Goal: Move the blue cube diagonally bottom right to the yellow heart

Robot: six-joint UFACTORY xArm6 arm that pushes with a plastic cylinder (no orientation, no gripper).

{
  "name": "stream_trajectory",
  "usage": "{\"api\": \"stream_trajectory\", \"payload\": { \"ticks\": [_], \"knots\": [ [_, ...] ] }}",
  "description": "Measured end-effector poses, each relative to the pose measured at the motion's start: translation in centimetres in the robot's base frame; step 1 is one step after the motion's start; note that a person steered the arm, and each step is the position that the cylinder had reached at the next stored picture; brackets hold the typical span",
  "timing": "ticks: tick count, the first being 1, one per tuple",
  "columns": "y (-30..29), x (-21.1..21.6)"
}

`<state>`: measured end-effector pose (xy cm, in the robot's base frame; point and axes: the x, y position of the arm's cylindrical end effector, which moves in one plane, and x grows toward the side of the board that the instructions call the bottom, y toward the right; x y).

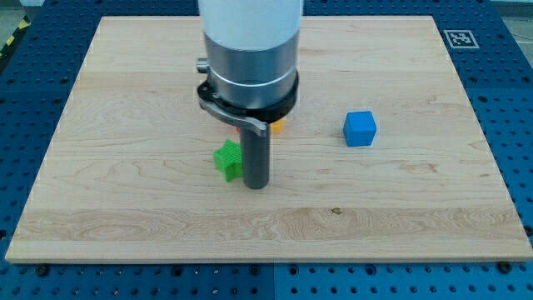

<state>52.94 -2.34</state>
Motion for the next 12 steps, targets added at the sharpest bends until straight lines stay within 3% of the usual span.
{"api": "stream_trajectory", "payload": {
  "ticks": [3, 7, 8, 11, 12],
  "knots": [
    [-0.1, -0.6],
    [-5.5, -4.2],
    [-7.4, -1.9],
    [-7.8, -6.4],
    [-10.6, -4.5]
  ]
}}
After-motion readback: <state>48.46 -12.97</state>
